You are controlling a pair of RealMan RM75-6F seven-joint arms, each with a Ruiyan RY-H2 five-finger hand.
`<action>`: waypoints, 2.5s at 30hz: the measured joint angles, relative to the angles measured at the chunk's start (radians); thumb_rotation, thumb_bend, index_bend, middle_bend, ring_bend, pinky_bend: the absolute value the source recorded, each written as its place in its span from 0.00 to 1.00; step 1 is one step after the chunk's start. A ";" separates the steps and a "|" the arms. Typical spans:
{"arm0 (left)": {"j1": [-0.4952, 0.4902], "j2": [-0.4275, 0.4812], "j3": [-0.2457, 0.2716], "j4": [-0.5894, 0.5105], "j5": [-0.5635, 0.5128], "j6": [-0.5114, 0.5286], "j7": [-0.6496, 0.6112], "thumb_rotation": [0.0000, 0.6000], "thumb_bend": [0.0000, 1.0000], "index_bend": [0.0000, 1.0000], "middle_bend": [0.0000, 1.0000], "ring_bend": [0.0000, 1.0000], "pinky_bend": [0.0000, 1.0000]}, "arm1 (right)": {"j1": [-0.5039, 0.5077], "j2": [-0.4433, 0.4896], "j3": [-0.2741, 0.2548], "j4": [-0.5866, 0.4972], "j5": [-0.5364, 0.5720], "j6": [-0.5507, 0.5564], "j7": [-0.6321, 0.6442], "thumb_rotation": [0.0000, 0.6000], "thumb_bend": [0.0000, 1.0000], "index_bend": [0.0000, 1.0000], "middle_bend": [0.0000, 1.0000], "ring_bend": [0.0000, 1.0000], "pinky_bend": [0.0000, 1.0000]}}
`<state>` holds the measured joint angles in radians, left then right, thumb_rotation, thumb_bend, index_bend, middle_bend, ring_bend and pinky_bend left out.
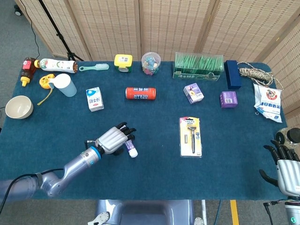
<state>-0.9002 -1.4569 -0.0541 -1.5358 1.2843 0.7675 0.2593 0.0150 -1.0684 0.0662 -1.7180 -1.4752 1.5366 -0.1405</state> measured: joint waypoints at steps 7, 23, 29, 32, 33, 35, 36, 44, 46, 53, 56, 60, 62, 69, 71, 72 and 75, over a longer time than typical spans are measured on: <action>0.011 -0.063 0.005 0.066 0.036 0.025 -0.046 1.00 0.35 0.32 0.15 0.18 0.18 | -0.009 0.006 -0.001 -0.003 0.002 0.009 0.002 1.00 0.22 0.24 0.15 0.18 0.23; 0.033 -0.138 0.027 0.203 0.149 0.062 -0.224 1.00 0.34 0.38 0.20 0.24 0.25 | -0.017 0.011 0.000 -0.014 0.003 0.018 -0.007 1.00 0.22 0.24 0.15 0.18 0.23; 0.037 -0.141 0.036 0.232 0.166 0.059 -0.249 1.00 0.35 0.38 0.22 0.25 0.25 | -0.016 0.010 0.000 -0.015 0.005 0.015 -0.009 1.00 0.22 0.24 0.15 0.18 0.23; 0.040 -0.138 0.039 0.235 0.169 0.058 -0.254 1.00 0.34 0.39 0.23 0.27 0.26 | -0.015 0.009 0.001 -0.014 0.004 0.012 -0.008 1.00 0.22 0.24 0.15 0.18 0.23; 0.042 -0.136 0.039 0.236 0.169 0.060 -0.255 1.00 0.35 0.39 0.24 0.27 0.27 | -0.014 0.008 0.001 -0.014 0.005 0.010 -0.009 1.00 0.22 0.24 0.15 0.18 0.23; 0.046 -0.132 0.040 0.236 0.170 0.063 -0.255 1.00 0.35 0.39 0.24 0.28 0.27 | -0.013 0.007 0.001 -0.013 0.006 0.007 -0.008 1.00 0.22 0.24 0.15 0.18 0.23; 0.048 -0.131 0.041 0.236 0.170 0.065 -0.255 1.00 0.35 0.39 0.24 0.28 0.27 | -0.012 0.006 0.001 -0.013 0.006 0.006 -0.008 1.00 0.22 0.24 0.15 0.18 0.23; 0.060 -0.124 0.042 0.237 0.166 0.069 -0.253 1.00 0.35 0.41 0.26 0.30 0.30 | -0.008 0.004 0.003 -0.009 0.005 0.001 -0.006 1.00 0.22 0.24 0.15 0.18 0.23; 0.062 -0.121 0.041 0.235 0.167 0.070 -0.253 1.00 0.35 0.41 0.26 0.30 0.30 | -0.008 0.004 0.003 -0.009 0.006 0.000 -0.005 1.00 0.22 0.24 0.15 0.18 0.23; 0.066 -0.108 0.039 0.229 0.158 0.062 -0.255 1.00 0.35 0.38 0.25 0.26 0.28 | -0.009 0.004 0.003 -0.008 0.006 0.001 -0.001 1.00 0.22 0.24 0.15 0.18 0.23; 0.068 -0.110 0.031 0.232 0.150 0.064 -0.253 1.00 0.35 0.37 0.24 0.24 0.25 | -0.010 0.003 0.002 -0.007 0.005 0.002 0.000 1.00 0.22 0.24 0.15 0.18 0.23; 0.066 -0.113 0.019 0.232 0.143 0.063 -0.254 1.00 0.35 0.34 0.22 0.22 0.24 | -0.012 0.005 0.002 -0.007 0.005 0.003 0.001 1.00 0.22 0.24 0.15 0.18 0.23; 0.061 -0.115 0.015 0.232 0.141 0.056 -0.255 1.00 0.35 0.34 0.21 0.22 0.24 | -0.013 0.007 0.002 -0.007 0.006 0.006 0.002 1.00 0.22 0.24 0.15 0.18 0.23; 0.049 -0.122 0.008 0.232 0.130 0.036 -0.236 1.00 0.35 0.32 0.19 0.20 0.23 | -0.018 0.006 0.001 -0.007 0.006 0.010 0.005 1.00 0.22 0.24 0.15 0.18 0.23; 0.053 -0.125 0.004 0.234 0.118 0.037 -0.228 1.00 0.35 0.32 0.19 0.20 0.23 | -0.019 0.007 0.000 -0.006 0.006 0.011 0.007 1.00 0.22 0.24 0.15 0.18 0.23; 0.054 -0.126 0.003 0.234 0.113 0.037 -0.226 1.00 0.35 0.32 0.19 0.20 0.23 | -0.019 0.007 0.000 -0.006 0.006 0.011 0.007 1.00 0.22 0.24 0.15 0.18 0.23; 0.054 -0.126 0.003 0.232 0.111 0.031 -0.221 1.00 0.35 0.34 0.19 0.21 0.23 | -0.019 0.009 0.002 -0.006 0.005 0.013 0.009 1.00 0.22 0.24 0.15 0.18 0.23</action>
<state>-0.8460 -1.5825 -0.0508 -1.3037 1.3950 0.7986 0.0385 -0.0042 -1.0599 0.0680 -1.7241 -1.4700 1.5491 -0.1315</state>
